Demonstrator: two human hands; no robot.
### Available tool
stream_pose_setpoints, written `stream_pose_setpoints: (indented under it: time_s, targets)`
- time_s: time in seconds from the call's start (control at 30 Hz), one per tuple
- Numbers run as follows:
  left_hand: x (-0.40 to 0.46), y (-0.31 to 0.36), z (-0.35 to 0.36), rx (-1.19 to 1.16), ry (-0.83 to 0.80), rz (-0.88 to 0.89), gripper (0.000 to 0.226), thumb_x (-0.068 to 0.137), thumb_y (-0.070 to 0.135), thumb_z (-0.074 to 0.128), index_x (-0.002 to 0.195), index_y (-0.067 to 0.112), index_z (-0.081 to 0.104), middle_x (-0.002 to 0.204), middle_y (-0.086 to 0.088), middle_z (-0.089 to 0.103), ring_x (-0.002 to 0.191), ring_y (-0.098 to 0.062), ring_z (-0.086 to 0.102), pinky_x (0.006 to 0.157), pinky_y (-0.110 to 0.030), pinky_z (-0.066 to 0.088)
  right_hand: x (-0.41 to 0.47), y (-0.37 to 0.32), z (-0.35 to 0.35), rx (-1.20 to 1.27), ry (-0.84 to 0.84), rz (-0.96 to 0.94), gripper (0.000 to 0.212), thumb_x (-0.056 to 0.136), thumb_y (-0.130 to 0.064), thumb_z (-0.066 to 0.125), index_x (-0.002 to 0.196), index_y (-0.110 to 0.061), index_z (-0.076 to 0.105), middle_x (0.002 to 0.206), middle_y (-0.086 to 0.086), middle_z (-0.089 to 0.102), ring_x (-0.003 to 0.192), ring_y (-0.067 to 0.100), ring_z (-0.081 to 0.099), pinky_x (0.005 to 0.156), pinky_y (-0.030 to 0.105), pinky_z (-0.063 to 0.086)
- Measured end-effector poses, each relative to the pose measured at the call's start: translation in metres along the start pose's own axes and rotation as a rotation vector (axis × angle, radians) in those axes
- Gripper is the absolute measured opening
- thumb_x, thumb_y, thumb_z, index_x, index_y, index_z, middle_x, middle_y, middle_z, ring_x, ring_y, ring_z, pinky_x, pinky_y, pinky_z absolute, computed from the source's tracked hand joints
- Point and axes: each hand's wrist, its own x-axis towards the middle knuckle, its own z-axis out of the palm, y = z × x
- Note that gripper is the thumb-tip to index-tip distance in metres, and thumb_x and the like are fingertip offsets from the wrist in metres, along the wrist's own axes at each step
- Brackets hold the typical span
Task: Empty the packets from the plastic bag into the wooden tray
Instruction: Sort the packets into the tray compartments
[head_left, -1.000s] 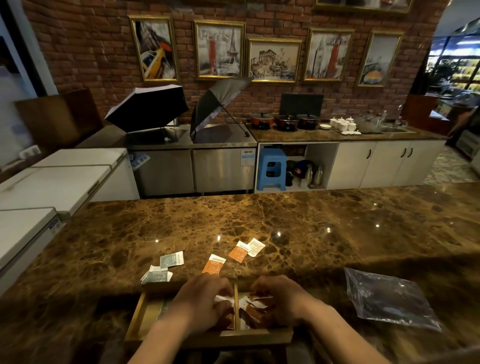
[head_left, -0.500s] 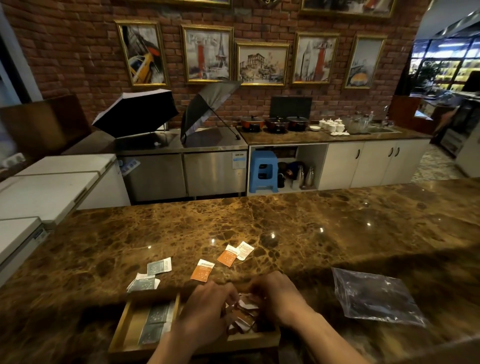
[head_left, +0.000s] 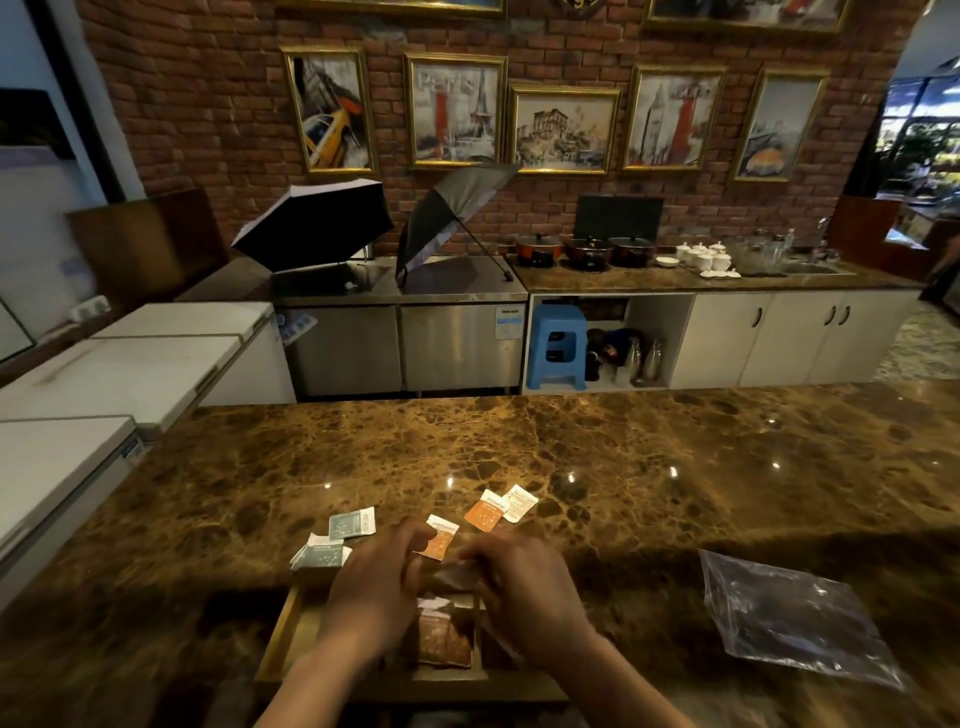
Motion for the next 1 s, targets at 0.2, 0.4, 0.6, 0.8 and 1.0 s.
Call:
stream_pose_setpoints:
  time_s: [0.2,0.4,0.6,0.8,1.0]
  targets:
    - [-0.014,-0.024,-0.007,0.066,-0.038,0.031,0.03,0.091,0.019,0.055,0.111,0.041,0.06,0.115,0.017,0.062,0.11,-0.009,0.056,0.093,-0.027,0.045,-0.001,-0.01,0.033,-0.044,-0.412,-0.123,0.028,0.089,-0.02,0.065,0.115,-0.026,0.07,0.115,0.003,0.071,0.105,0.024,0.066,0.089,0.032,0.052]
    - [-0.025,-0.028,-0.006,0.161,-0.179,0.153,0.026,0.087,0.035,0.058,0.111,0.042,0.061,0.114,0.017,0.059,0.114,-0.009,0.051,0.091,-0.019,0.034,-0.002,0.002,0.031,0.127,-0.296,0.015,0.028,0.089,-0.026,0.065,0.116,-0.032,0.067,0.113,-0.011,0.068,0.105,0.009,0.062,0.091,0.027,0.05]
    - [-0.023,-0.018,-0.003,0.214,-0.277,0.242,0.031,0.089,0.051,0.059,0.119,0.043,0.061,0.126,0.021,0.056,0.123,-0.003,0.04,0.088,-0.01,0.023,-0.002,0.032,-0.001,-0.055,-0.19,0.145,0.025,0.095,-0.024,0.06,0.116,-0.036,0.06,0.114,-0.016,0.065,0.101,0.001,0.055,0.082,0.018,0.043]
    - [-0.02,-0.017,0.0,0.257,-0.291,0.257,0.029,0.087,0.053,0.059,0.113,0.042,0.06,0.121,0.02,0.057,0.12,-0.003,0.042,0.098,-0.022,0.03,-0.005,0.048,-0.019,-0.079,-0.429,0.27,0.039,0.086,-0.029,0.076,0.121,-0.035,0.062,0.121,-0.011,0.063,0.104,0.007,0.061,0.087,0.022,0.052]
    - [-0.02,-0.018,0.003,0.246,-0.29,0.245,0.016,0.084,0.054,0.06,0.096,0.049,0.05,0.113,0.021,0.058,0.115,-0.001,0.043,0.098,-0.023,0.035,-0.007,0.046,-0.014,-0.129,-0.396,0.225,0.031,0.089,-0.021,0.072,0.117,-0.034,0.066,0.12,-0.011,0.068,0.107,0.009,0.063,0.093,0.026,0.053]
